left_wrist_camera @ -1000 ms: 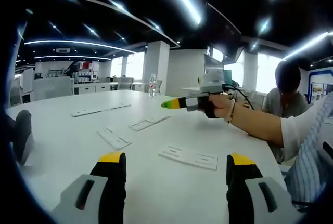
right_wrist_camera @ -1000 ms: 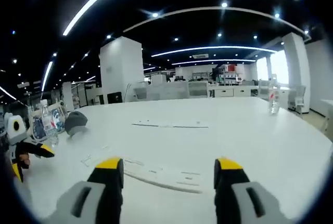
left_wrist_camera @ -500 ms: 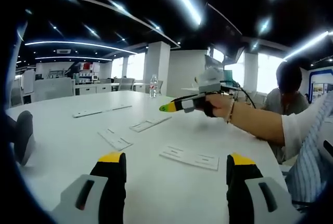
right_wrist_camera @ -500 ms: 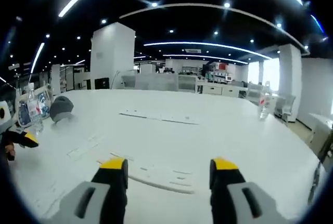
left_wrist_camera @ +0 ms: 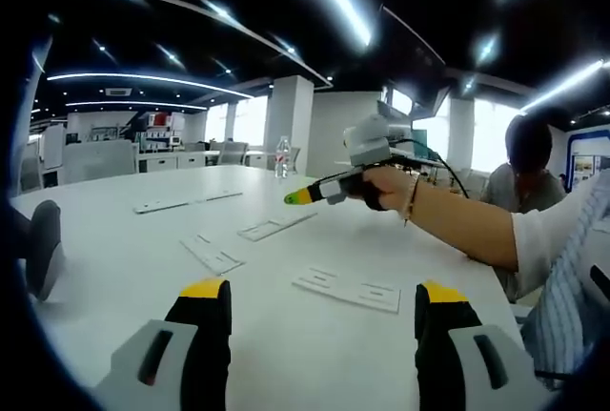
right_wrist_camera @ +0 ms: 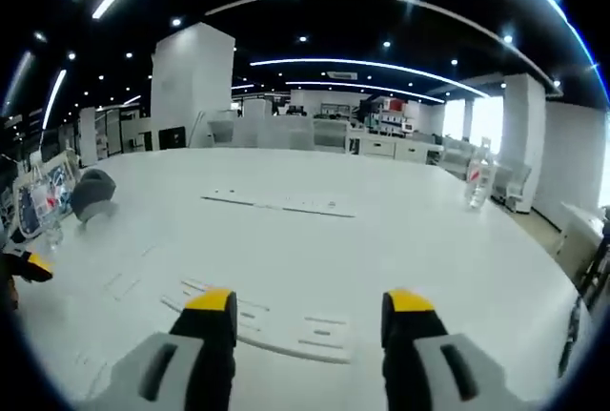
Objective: Locate the socket holder cover, grip the socket holder cover, clip it into the socket holder slot.
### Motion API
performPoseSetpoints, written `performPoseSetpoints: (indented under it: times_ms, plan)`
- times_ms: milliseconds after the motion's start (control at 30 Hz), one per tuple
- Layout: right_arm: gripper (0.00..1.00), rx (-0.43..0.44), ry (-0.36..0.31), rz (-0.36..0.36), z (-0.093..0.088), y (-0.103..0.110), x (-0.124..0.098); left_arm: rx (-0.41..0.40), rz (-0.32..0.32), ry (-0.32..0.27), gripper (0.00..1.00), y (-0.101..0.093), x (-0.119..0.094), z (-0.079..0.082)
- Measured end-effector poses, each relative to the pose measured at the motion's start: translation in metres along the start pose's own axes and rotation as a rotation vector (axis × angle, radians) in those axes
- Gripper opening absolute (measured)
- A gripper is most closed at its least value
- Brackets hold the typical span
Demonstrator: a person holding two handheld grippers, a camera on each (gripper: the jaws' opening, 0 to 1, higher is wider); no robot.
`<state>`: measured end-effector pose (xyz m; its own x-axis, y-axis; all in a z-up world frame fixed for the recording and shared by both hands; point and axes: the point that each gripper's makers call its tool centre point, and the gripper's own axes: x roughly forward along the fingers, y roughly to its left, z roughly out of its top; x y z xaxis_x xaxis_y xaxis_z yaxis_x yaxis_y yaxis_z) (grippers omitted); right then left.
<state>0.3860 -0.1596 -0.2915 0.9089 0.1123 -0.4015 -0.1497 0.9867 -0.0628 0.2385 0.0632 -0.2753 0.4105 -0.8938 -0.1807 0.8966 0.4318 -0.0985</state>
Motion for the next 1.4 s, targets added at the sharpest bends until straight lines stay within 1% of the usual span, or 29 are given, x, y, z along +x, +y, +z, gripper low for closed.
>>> performPoseSetpoints:
  times_ms: [100, 167, 267, 567, 833, 967, 1067, 1233, 1400]
  plan:
    - [0.61, 0.0, 0.019, 0.016, -0.004, 0.003, 0.003, 0.002, -0.01, 0.001, 0.79, -0.003, 0.001, 0.001]
    - [0.61, -0.004, 0.027, 0.009, -0.001, -0.001, 0.006, 0.005, -0.013, 0.0, 0.79, -0.004, 0.001, 0.001]
    - [0.61, -0.007, 0.037, 0.004, -0.005, -0.002, 0.004, 0.006, -0.012, 0.0, 0.79, -0.003, 0.001, 0.002]
    - [0.61, -0.016, 0.075, 0.001, -0.013, -0.002, 0.012, 0.001, -0.008, 0.008, 0.79, -0.001, 0.002, 0.0]
    - [0.61, -0.037, 0.08, 0.004, -0.016, -0.002, 0.016, 0.0, -0.014, 0.01, 0.78, -0.003, 0.002, -0.001]
    - [0.61, -0.028, 0.069, 0.014, -0.016, -0.003, 0.017, -0.006, -0.004, 0.02, 0.78, 0.001, 0.003, -0.003]
    - [0.61, -0.004, 0.058, 0.028, -0.019, -0.004, 0.015, -0.011, 0.002, 0.026, 0.78, 0.003, 0.004, -0.005]
    - [0.64, 0.053, 0.064, 0.031, -0.022, -0.007, 0.016, -0.006, 0.002, 0.032, 0.78, 0.002, 0.004, -0.006]
    - [0.63, 0.069, 0.064, 0.048, -0.022, -0.006, 0.018, -0.007, 0.003, 0.034, 0.78, 0.003, 0.003, -0.006]
